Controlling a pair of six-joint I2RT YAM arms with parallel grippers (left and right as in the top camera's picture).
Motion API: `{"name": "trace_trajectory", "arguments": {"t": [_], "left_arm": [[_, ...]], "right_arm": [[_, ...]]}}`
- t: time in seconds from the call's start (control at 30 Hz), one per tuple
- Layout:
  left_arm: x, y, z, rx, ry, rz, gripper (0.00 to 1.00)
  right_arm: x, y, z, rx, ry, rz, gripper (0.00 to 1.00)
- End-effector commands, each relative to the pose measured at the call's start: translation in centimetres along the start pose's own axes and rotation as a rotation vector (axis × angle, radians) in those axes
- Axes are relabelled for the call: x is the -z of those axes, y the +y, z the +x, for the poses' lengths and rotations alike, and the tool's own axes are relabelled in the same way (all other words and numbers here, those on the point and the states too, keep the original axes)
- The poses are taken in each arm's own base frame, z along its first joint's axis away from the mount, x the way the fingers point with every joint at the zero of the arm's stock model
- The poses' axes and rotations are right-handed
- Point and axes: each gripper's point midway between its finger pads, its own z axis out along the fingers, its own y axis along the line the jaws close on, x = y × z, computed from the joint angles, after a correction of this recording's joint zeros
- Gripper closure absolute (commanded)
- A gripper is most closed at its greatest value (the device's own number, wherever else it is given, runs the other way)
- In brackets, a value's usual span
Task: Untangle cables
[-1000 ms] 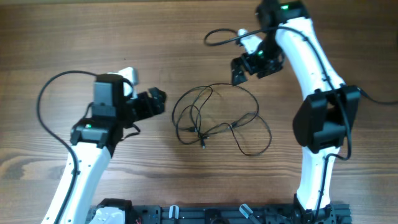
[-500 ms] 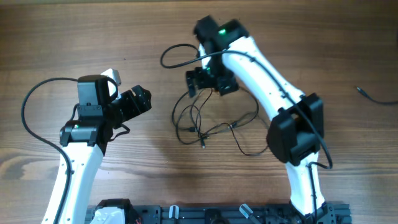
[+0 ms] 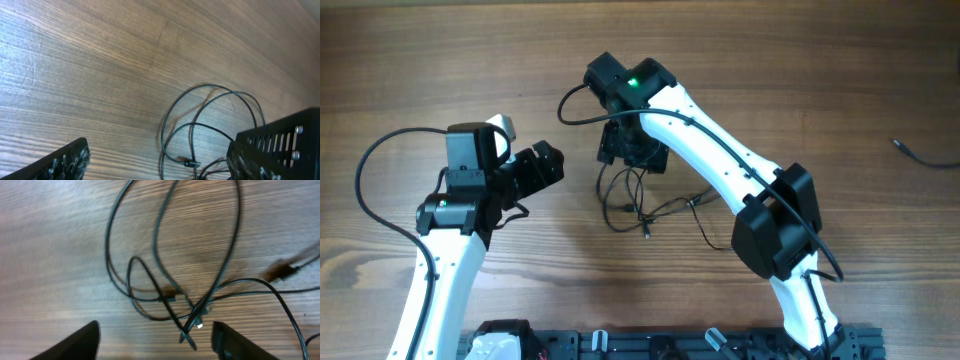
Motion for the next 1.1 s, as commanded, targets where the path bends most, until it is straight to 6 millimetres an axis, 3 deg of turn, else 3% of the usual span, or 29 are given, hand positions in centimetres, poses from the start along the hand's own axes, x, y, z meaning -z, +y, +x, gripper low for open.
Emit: {"name": "trace_trajectory", "arguments": {"t": [0.0, 0.27, 0.47, 0.57, 0.67, 0.8, 1.0, 1.07], "left_arm": [[0.4, 0.1, -0.3, 0.003, -0.011, -0.008, 0.11], [0.4, 0.2, -0.1, -0.001, -0.004, -0.012, 0.10], [0.4, 0.3, 0.1, 0.001, 0.003, -0.015, 0.10], [0.4, 0.3, 0.2, 0.002, 0.007, -0.017, 0.10], [0.4, 0.3, 0.2, 0.002, 0.008, -0.017, 0.10], [0.4, 0.4, 0.3, 0.003, 0.011, -0.019, 0.10], [0.4, 0.4, 0.3, 0.003, 0.013, -0.020, 0.09], [0.4, 0.4, 0.3, 0.003, 0.013, -0.020, 0.09]], "right_arm": [[-0.4, -1.3, -1.3, -0.108, -0.077, 0.071, 0.20], [-0.6, -2.6, -1.9, -0.142, -0.127, 0.133, 0.20], [-5.1, -2.8, -1.5, -0.164, -0.093, 0.118, 0.23], [-6.4, -2.7, -1.2, -0.164, -0.070, 0.095, 0.27], [-6.5, -2.6, -1.3, -0.160, -0.073, 0.092, 0.40], [-6.4, -2.8, -1.9, -0.142, -0.079, 0.084, 0.79], [-5.4, -3.6, -4.4, -0.007, -0.087, 0.052, 0.96], [-4.4, -4.2, -5.3, 0.016, -0.091, 0.043, 0.96]]}}
